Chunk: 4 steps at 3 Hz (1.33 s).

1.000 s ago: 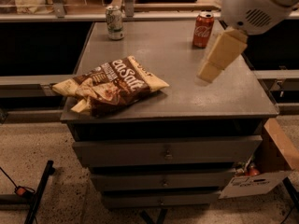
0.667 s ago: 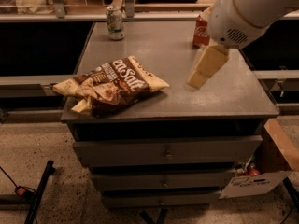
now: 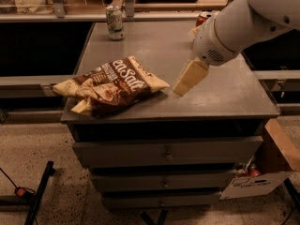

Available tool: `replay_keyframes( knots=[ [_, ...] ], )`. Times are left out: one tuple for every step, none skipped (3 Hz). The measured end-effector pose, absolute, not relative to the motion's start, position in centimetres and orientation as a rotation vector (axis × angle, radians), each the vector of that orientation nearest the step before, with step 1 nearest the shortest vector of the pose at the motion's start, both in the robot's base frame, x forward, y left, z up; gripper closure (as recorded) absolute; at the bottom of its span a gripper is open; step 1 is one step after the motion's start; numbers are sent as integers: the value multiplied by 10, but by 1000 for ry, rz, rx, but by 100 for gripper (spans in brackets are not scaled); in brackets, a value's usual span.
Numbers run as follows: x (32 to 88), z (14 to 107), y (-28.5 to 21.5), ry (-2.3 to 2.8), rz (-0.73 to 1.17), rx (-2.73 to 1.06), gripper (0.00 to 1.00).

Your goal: Move brown chip bag near 7up can

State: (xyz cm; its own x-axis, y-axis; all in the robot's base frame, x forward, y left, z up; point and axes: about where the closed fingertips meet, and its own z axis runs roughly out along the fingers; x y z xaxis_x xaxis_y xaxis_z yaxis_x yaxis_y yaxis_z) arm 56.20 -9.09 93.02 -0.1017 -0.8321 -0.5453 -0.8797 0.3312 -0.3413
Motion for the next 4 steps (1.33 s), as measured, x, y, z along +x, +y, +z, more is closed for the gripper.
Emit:
replay_keyframes(
  knots=[
    [574,906,-70,1895,168,-1524,0],
    [581,887,-43,1849,241,-1583,0],
    [589,873,-13,1782,317,-1653,0],
    [595,857,3,1753,393,-1660,0]
  ],
)
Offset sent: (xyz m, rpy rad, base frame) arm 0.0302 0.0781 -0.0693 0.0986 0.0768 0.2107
